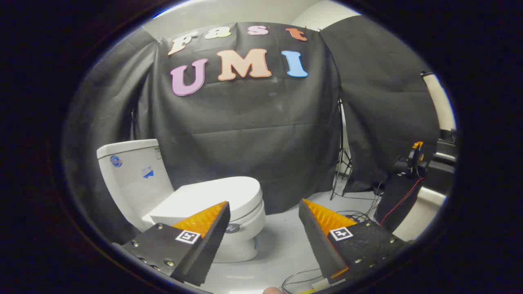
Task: Open the toilet lid.
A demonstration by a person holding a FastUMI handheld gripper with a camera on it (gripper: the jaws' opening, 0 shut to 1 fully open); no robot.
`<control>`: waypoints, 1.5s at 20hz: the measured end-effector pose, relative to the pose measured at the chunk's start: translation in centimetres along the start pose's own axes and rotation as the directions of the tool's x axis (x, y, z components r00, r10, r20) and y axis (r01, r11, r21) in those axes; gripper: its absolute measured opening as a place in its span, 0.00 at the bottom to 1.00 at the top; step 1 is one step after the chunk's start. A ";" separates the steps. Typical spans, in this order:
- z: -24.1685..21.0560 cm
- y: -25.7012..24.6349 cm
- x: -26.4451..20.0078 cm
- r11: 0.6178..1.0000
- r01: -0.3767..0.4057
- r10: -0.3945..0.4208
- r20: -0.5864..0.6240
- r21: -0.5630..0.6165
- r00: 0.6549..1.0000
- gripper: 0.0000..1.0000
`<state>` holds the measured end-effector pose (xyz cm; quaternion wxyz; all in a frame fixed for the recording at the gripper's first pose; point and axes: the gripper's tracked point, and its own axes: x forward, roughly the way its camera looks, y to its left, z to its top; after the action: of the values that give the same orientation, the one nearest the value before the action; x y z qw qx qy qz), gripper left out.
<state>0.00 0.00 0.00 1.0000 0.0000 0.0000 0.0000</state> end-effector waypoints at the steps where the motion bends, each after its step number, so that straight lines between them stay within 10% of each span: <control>1: -0.4 0.3 0.2 1.000 -0.006 0.006 -0.011 0.000 1.000 0.99; 16: -1.1 2.7 2.7 0.999 -0.035 0.035 -0.022 -0.012 0.999 0.99; 30: -7.4 6.1 10.1 0.941 0.018 0.087 -0.295 0.338 0.952 1.00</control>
<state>10.09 6.06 -7.39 0.9730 0.1707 0.1546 0.0178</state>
